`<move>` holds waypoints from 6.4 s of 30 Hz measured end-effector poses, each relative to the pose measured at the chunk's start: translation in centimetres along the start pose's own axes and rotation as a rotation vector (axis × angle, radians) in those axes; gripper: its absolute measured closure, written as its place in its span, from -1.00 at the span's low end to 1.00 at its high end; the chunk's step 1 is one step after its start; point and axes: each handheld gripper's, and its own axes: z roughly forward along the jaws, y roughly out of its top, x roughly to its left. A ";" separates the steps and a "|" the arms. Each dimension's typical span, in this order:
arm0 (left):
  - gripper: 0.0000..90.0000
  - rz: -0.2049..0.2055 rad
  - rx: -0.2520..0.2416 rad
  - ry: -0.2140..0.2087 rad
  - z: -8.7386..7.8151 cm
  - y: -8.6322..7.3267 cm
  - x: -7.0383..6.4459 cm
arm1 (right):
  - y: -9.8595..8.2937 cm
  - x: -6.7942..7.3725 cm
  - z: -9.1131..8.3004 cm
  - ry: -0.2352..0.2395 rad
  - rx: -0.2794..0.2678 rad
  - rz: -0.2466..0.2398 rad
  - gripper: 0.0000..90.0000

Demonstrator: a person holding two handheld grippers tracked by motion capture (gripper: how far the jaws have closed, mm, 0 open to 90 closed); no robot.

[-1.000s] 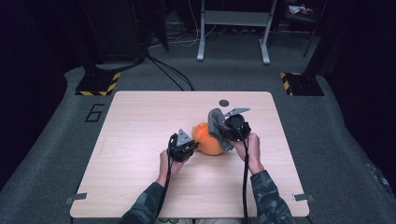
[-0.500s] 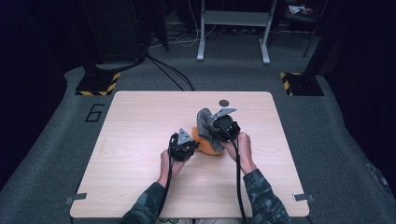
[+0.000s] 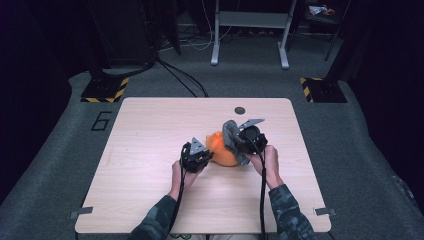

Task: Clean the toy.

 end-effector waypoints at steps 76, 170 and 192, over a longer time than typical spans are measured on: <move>0.83 -0.007 0.003 -0.002 -0.3 0.0 -0.2 | 2.1 0.6 0.1 0.017 0.001 -0.041 0.59; 0.78 0.067 0.038 -0.003 1.1 0.9 0.0 | -0.8 -2.7 0.9 -0.039 0.013 0.082 0.61; 0.77 -0.046 0.058 -0.025 -0.2 1.1 -0.5 | 1.8 1.7 -0.3 -0.008 -0.031 -0.057 0.60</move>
